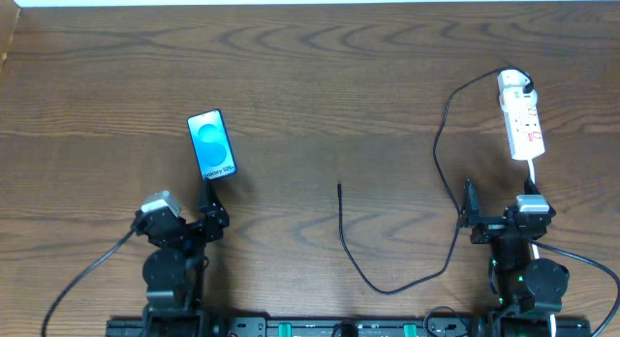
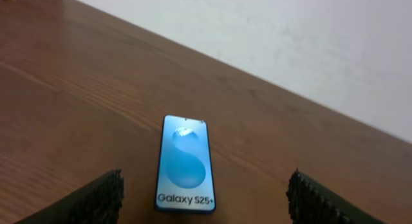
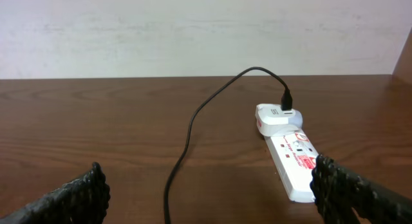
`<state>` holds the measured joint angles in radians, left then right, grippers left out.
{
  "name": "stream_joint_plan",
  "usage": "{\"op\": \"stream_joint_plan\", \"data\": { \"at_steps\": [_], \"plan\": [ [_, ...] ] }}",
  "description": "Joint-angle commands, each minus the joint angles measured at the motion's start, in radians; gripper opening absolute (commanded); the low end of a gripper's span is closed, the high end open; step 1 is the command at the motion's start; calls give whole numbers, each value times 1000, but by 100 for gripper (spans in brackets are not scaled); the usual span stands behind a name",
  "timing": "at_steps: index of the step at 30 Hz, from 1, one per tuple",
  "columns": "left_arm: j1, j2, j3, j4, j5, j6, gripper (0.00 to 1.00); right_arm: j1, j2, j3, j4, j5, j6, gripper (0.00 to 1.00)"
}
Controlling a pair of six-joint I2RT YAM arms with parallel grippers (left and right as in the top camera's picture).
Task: Plug charger to phone and switch on socket
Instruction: 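Move the left gripper forward over the Galaxy S25+ phone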
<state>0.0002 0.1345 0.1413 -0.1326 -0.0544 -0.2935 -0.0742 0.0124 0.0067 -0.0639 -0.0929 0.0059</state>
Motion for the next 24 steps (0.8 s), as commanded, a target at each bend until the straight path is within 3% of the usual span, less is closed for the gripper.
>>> {"op": "stream_joint_plan", "data": {
  "at_steps": [1,11,24],
  "plan": [
    [6,97,127,-35,-5,66,81,5,-8,-1,-5,9,-14,99],
    [6,520,518,-213,19,144,81,5,-8,-1,-6,9,-15,99],
    [6,1114,1189,-679,20,144,81,5,-8,-1,-6,9,-14,99]
  ]
}}
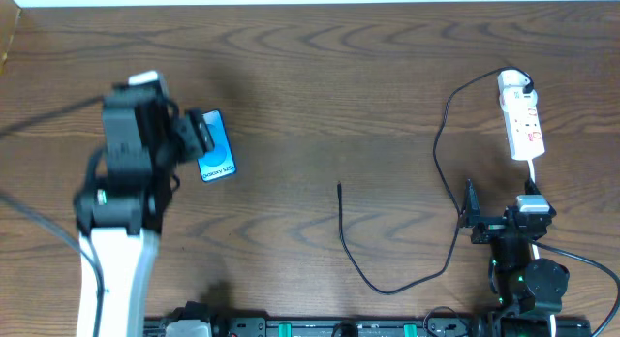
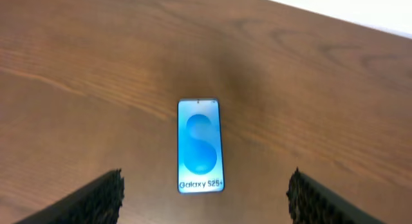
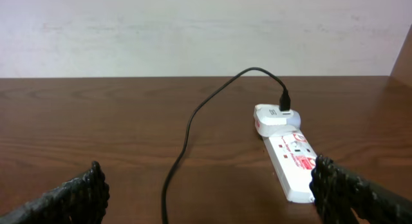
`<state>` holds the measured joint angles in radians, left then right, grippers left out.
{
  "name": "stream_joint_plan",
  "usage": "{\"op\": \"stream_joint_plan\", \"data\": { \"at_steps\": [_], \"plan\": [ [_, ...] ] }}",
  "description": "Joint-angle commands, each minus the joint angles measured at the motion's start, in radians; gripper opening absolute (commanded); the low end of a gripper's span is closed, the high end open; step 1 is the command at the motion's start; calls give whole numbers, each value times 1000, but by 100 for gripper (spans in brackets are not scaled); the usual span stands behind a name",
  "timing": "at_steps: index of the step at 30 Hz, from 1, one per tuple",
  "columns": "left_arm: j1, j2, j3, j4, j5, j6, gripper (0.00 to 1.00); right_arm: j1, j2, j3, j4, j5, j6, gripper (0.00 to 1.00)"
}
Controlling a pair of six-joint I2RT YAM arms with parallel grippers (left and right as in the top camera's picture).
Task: Plug charger to phone and switch on socket
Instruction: 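Move the left gripper forward over the Galaxy S25+ phone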
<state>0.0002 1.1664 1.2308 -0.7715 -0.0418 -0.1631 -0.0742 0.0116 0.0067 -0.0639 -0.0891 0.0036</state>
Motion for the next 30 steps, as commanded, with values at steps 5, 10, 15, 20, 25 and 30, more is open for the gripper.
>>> {"op": "stream_joint_plan", "data": {
  "at_steps": [5,10,15,20,25,30],
  "plan": [
    [6,280,296,-199,8,14,81,5,-7,-1,-6,5,-12,99],
    [28,458,436,-328,35,10,81,5,-7,-1,-6,5,-12,99],
    [71,597,479,-385,104,13,81,5,-7,-1,-6,5,-12,99],
    [82,688,479,-389,102,13,81,5,-7,-1,-6,5,-12,99],
    [82,739,479,-387,102,13,81,5,-7,-1,-5,5,-12,99],
    [82,749,476,-382,102,13,98,5,-7,-1,-5,5,-12,99]
  ]
}}
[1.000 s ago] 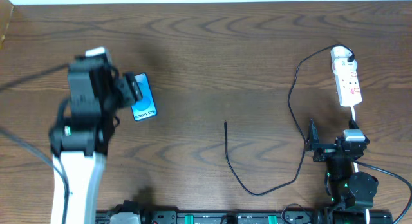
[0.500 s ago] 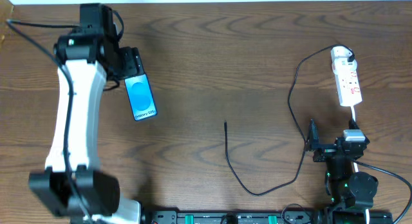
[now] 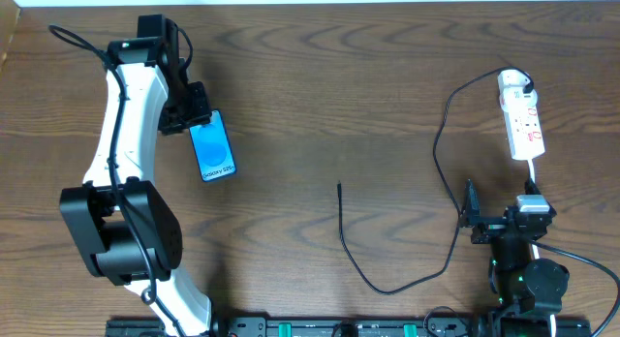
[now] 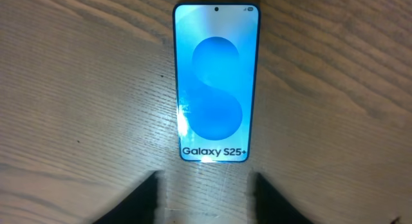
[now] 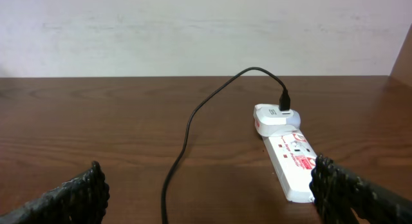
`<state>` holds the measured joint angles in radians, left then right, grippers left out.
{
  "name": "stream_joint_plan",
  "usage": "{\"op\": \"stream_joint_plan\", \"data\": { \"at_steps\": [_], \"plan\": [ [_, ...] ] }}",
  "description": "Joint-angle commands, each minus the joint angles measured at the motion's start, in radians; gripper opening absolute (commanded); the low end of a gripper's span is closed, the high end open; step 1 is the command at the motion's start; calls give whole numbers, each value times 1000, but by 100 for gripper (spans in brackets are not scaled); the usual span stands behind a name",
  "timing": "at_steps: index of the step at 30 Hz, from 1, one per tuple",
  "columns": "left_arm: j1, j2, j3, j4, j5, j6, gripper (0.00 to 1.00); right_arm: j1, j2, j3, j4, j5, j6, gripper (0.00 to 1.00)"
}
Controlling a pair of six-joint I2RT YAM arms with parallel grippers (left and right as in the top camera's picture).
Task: Plug charger to phone and switch on socket
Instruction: 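Move the left gripper forward over the Galaxy S25+ phone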
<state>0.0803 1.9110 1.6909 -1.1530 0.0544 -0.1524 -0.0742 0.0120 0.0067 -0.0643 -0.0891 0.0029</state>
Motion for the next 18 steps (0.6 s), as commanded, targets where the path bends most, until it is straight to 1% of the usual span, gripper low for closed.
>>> {"op": "stream_joint_plan", "data": {
  "at_steps": [1,18],
  "plan": [
    [2,5,16,3,6,2,98,5,-7,-1,-5,5,-11,99],
    [2,12,16,28,18,-10,98,5,-7,-1,-5,5,-11,99]
  ]
}}
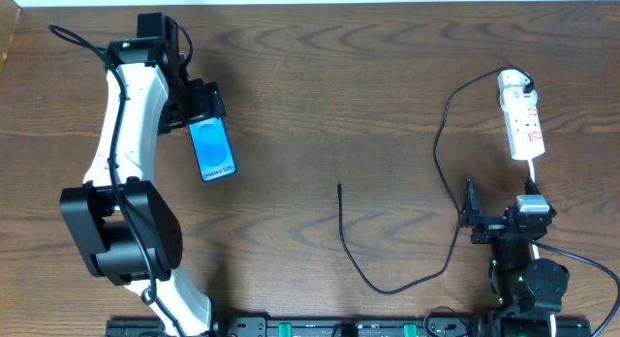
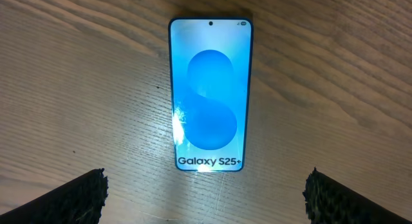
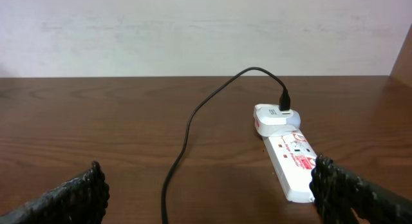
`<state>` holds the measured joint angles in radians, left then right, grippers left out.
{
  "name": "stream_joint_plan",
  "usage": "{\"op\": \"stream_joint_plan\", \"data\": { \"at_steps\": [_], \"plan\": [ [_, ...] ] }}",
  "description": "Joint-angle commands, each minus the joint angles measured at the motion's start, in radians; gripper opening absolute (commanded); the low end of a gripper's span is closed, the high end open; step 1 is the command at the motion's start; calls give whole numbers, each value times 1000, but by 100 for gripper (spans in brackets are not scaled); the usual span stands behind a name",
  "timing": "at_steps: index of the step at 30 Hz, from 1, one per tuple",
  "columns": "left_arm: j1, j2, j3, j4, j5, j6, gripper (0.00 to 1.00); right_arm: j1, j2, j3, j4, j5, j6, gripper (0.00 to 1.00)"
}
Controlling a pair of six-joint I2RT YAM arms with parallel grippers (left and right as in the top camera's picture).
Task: Plug charger to phone and switch on socket
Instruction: 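Move the left gripper forward over the Galaxy S25+ phone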
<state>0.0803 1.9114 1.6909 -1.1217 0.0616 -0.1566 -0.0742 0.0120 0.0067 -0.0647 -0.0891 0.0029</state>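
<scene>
A phone (image 1: 214, 150) with a lit blue screen lies flat at the table's left; in the left wrist view the phone (image 2: 209, 95) lies straight ahead. My left gripper (image 1: 201, 107) hovers over its far end, open wide, fingertips (image 2: 77, 199) either side of it, with nothing held (image 2: 206, 205). The black charger cable (image 1: 441, 143) runs from a white adapter (image 3: 273, 118) in the white power strip (image 1: 523, 124) to a free plug end (image 1: 339, 188) mid-table. My right gripper (image 1: 469, 213) rests open at the front right (image 3: 209, 195).
The cable (image 3: 190, 130) loops along the table toward the front edge between the two arms. The power strip (image 3: 293, 161) lies at the far right near the table's side edge. A pale wall stands behind the table.
My left gripper's fingers stand much wider apart than before, and the phone looks slightly smaller in the wrist view. Phone, cable, strip and right arm have not moved.
My left arm first rested at the front left with the phone ahead of it. Then it was raised beside the phone. Later it reached past the phone's far end, looking down with fingers narrowed; now they are wide open. The right arm stayed put.
</scene>
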Motion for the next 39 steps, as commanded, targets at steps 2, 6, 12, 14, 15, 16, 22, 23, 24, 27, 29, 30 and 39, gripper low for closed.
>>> {"op": "stream_joint_plan", "data": {
  "at_steps": [2,6,12,14,15,16,22,23,24,27,29,30,39],
  "plan": [
    [2,22,16,-6,11,-17,98,5,-7,-1,-5,5,-11,99],
    [2,54,16,-7,10,-17,98,5,-7,-1,-5,5,-12,99],
    [2,130,16,-6,10,-17,98,5,-7,-1,-5,5,-11,99],
    [2,161,16,-6,10,-17,98,5,-7,-1,-5,5,-11,99],
    [2,175,16,-6,10,-17,98,5,-7,-1,-5,5,-12,99],
    [2,188,15,-6,10,-17,98,5,-7,-1,-5,5,-11,99],
    [2,248,15,-1,10,-17,98,5,-7,-1,-5,5,-12,99],
    [2,256,15,2,10,-17,98,5,-7,-1,-5,5,-11,99],
    [2,261,15,3,10,-17,98,5,-7,-1,-5,5,-12,99],
    [2,272,10,10,10,-18,98,5,-7,-1,-5,5,-11,99],
    [2,272,-3,24,10,-20,98,5,-7,-1,-5,5,-11,99],
    [2,272,-9,29,10,-20,98,5,-7,-1,-5,5,-11,99],
    [2,272,-76,95,10,-21,98,5,-7,-1,-5,5,-11,99]
  ]
}}
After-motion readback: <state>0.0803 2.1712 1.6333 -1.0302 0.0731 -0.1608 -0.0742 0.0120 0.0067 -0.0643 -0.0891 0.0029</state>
